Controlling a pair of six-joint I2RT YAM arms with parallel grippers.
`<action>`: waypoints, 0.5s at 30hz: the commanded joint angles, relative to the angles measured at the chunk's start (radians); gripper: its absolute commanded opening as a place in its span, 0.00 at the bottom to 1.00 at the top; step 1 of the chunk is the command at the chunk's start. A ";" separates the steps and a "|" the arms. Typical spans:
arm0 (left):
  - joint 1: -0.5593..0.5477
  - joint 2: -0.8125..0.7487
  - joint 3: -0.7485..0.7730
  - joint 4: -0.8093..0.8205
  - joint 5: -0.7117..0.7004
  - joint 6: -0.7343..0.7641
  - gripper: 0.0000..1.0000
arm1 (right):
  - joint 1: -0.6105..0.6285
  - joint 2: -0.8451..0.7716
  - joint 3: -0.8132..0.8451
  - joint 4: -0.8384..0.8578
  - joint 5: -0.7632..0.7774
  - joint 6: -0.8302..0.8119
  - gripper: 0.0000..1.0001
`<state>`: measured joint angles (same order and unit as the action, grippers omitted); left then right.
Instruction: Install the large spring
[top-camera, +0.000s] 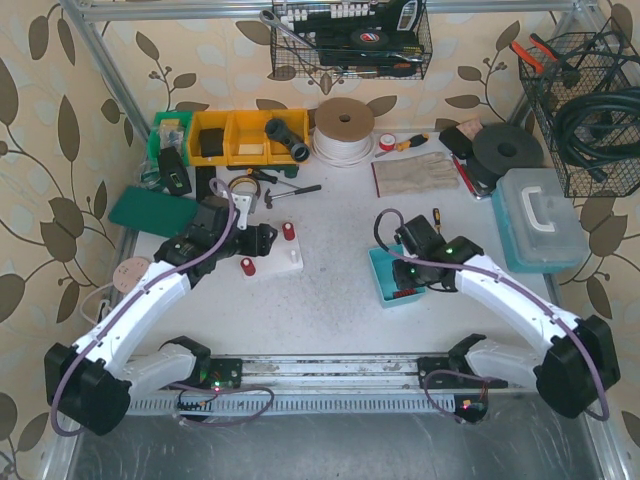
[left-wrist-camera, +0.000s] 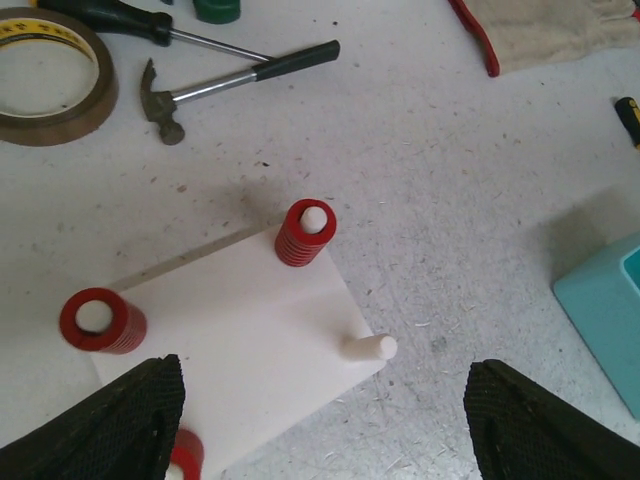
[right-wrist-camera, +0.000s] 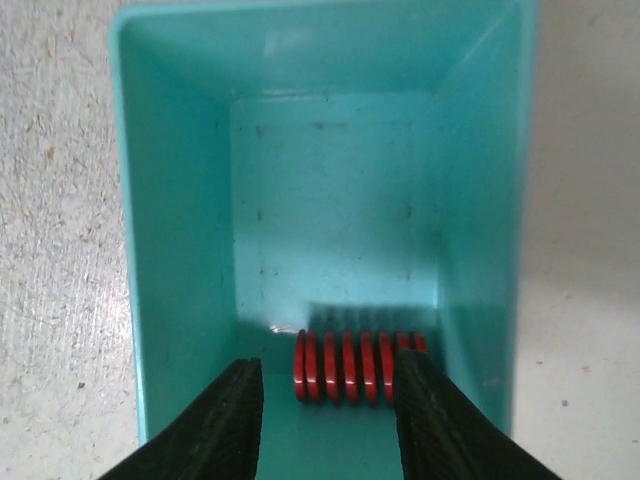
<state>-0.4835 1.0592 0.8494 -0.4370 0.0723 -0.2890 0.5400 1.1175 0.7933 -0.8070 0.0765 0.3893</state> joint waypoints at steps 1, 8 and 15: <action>0.003 -0.073 -0.027 -0.001 -0.064 0.006 0.80 | -0.010 0.091 0.013 -0.007 -0.117 -0.012 0.39; 0.005 -0.083 -0.041 0.056 -0.072 0.004 0.81 | -0.021 0.222 0.069 -0.023 -0.102 -0.081 0.39; 0.006 -0.092 -0.030 0.024 -0.074 0.010 0.81 | -0.035 0.305 0.101 -0.050 -0.157 -0.144 0.54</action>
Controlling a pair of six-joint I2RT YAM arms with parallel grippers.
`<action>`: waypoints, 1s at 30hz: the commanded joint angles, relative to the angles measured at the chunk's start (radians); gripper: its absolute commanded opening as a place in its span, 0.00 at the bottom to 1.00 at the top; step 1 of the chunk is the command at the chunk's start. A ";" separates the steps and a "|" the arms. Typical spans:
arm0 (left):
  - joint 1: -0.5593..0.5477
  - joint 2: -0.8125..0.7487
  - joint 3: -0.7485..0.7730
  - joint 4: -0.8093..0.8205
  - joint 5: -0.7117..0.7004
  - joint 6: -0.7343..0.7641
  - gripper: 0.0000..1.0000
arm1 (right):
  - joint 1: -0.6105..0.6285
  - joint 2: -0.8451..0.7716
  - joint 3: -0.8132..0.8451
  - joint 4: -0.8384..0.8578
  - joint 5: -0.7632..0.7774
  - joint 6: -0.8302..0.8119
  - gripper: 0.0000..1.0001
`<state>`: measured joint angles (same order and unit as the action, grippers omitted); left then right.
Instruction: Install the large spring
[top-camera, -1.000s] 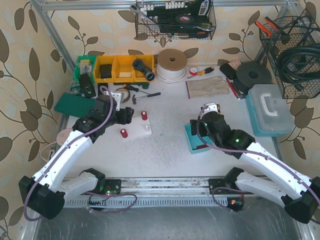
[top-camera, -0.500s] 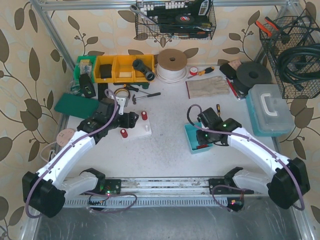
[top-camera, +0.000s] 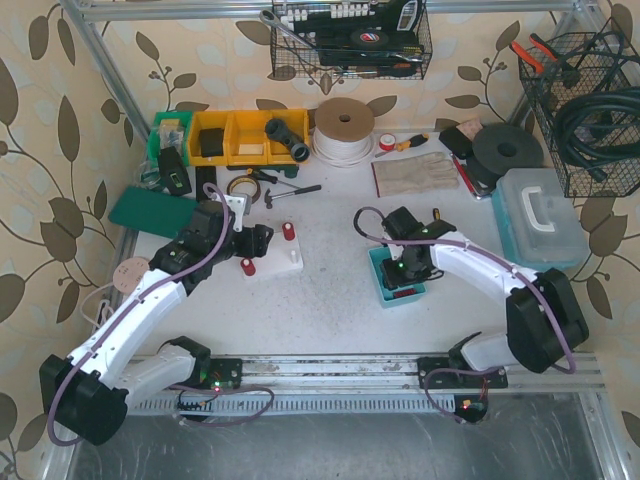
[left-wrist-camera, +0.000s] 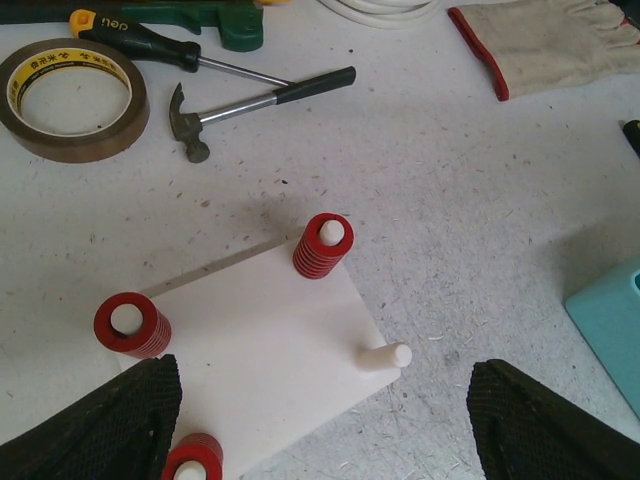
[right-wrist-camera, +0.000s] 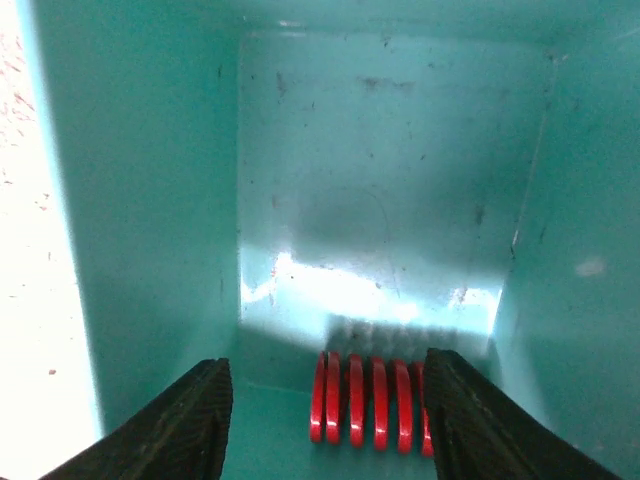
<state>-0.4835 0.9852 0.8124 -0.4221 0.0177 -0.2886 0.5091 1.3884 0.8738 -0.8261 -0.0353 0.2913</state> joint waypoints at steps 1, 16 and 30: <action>0.005 -0.025 0.005 0.004 -0.026 0.012 0.81 | -0.006 0.041 0.021 -0.031 -0.053 -0.050 0.57; 0.005 -0.054 0.013 -0.043 -0.072 0.018 0.81 | -0.011 0.198 0.033 -0.041 -0.024 -0.037 0.67; 0.004 -0.056 0.006 -0.031 -0.057 0.015 0.81 | -0.012 0.128 0.070 0.065 0.092 -0.002 0.25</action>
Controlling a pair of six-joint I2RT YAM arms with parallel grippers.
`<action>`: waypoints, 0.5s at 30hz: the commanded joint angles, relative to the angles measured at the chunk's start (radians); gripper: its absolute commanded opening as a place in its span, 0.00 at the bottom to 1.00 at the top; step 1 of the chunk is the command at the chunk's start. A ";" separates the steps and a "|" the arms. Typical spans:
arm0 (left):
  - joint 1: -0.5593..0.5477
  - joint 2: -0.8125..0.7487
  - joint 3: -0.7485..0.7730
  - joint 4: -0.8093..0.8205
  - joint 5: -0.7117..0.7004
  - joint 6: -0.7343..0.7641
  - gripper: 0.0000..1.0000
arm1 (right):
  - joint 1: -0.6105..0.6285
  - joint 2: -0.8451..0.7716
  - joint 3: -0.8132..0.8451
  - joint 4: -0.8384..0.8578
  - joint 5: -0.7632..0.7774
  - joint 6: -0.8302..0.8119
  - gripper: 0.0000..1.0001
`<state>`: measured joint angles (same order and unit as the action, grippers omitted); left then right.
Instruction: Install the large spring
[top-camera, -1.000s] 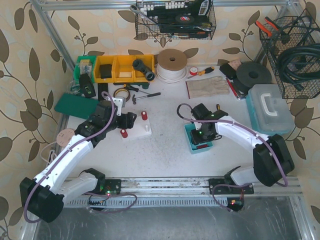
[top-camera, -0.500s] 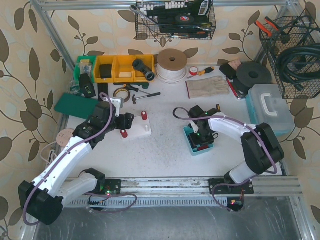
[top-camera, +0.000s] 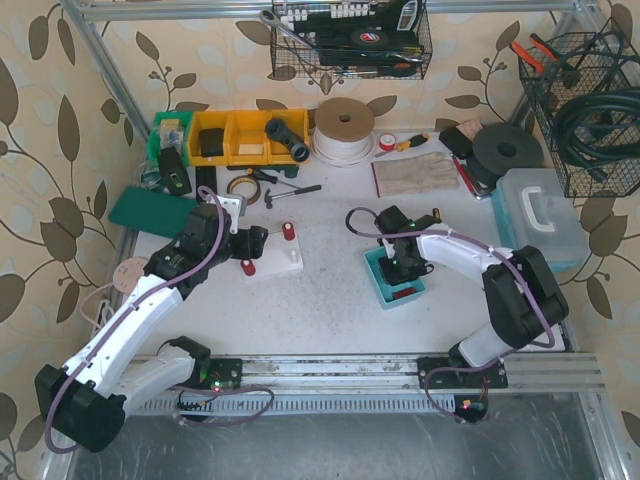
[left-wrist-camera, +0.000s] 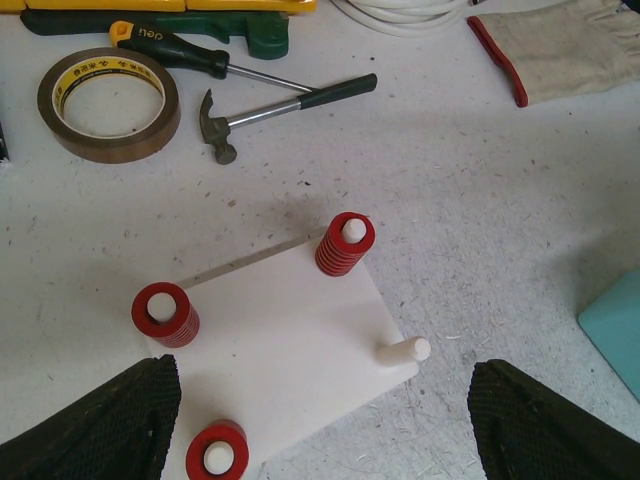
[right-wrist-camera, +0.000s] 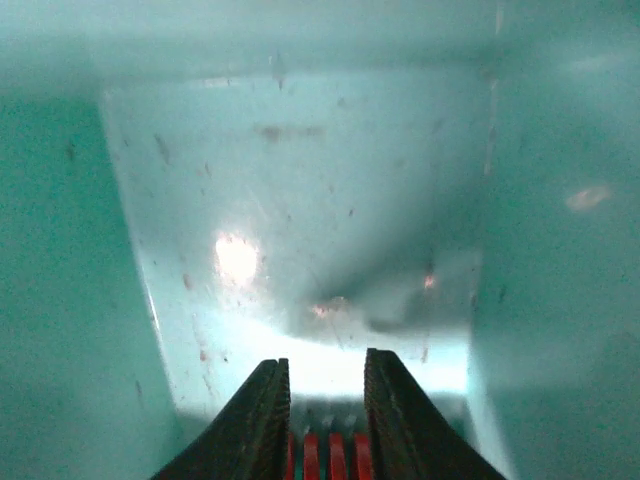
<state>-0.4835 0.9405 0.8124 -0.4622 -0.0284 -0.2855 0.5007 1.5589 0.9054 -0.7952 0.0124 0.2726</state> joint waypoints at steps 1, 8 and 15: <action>0.005 -0.012 0.006 0.008 -0.010 0.012 0.81 | -0.003 -0.050 0.036 0.037 0.046 0.019 0.23; 0.004 -0.019 -0.004 0.016 -0.012 0.008 0.81 | -0.005 -0.073 0.026 0.043 0.076 0.017 0.16; 0.005 -0.007 0.012 0.008 0.004 0.008 0.81 | -0.005 -0.097 0.053 0.012 0.029 0.019 0.19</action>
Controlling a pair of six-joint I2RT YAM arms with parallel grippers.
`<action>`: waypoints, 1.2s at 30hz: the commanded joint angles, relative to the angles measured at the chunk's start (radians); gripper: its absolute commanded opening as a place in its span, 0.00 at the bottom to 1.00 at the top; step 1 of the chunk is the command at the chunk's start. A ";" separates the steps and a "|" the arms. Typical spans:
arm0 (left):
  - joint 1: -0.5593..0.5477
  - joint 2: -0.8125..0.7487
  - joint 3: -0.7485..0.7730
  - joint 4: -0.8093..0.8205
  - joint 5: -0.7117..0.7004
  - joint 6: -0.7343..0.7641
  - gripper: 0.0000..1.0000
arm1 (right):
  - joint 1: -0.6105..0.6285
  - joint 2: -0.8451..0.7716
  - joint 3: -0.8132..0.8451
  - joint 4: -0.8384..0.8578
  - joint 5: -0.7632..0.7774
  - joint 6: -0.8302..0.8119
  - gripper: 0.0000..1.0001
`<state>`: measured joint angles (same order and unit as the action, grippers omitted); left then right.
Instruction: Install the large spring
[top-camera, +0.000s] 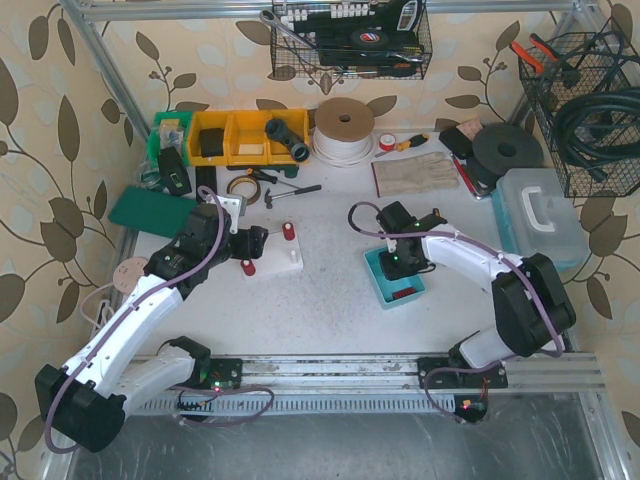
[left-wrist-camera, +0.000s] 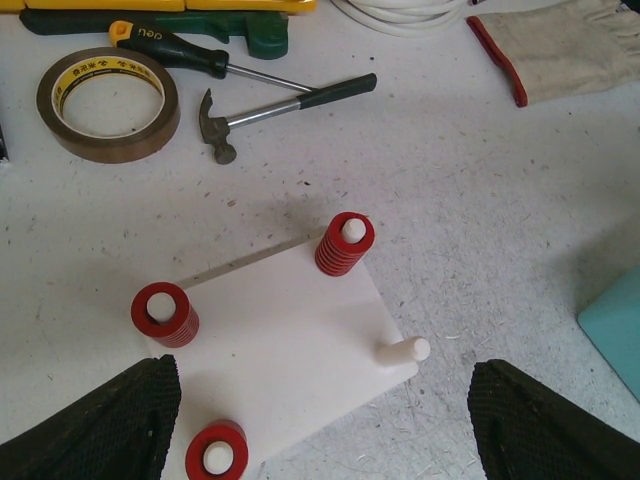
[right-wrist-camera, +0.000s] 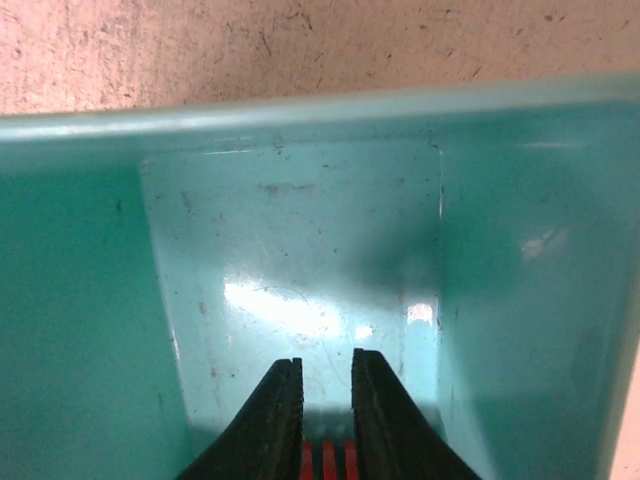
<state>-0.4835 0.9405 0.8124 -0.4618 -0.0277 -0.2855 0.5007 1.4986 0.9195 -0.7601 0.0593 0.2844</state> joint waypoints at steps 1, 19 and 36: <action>0.005 -0.006 0.025 -0.007 0.009 0.010 0.81 | -0.005 -0.049 0.040 -0.025 -0.022 0.006 0.21; 0.005 -0.045 0.059 -0.076 0.112 0.043 0.91 | -0.014 -0.244 0.029 0.092 0.034 -0.020 0.33; 0.005 -0.054 0.029 -0.066 0.147 -0.168 0.91 | -0.018 -0.291 0.048 -0.063 -0.053 0.081 0.33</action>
<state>-0.4835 0.9131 0.8463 -0.5289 0.1150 -0.3183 0.4858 1.1843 0.9241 -0.6674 0.0910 0.2829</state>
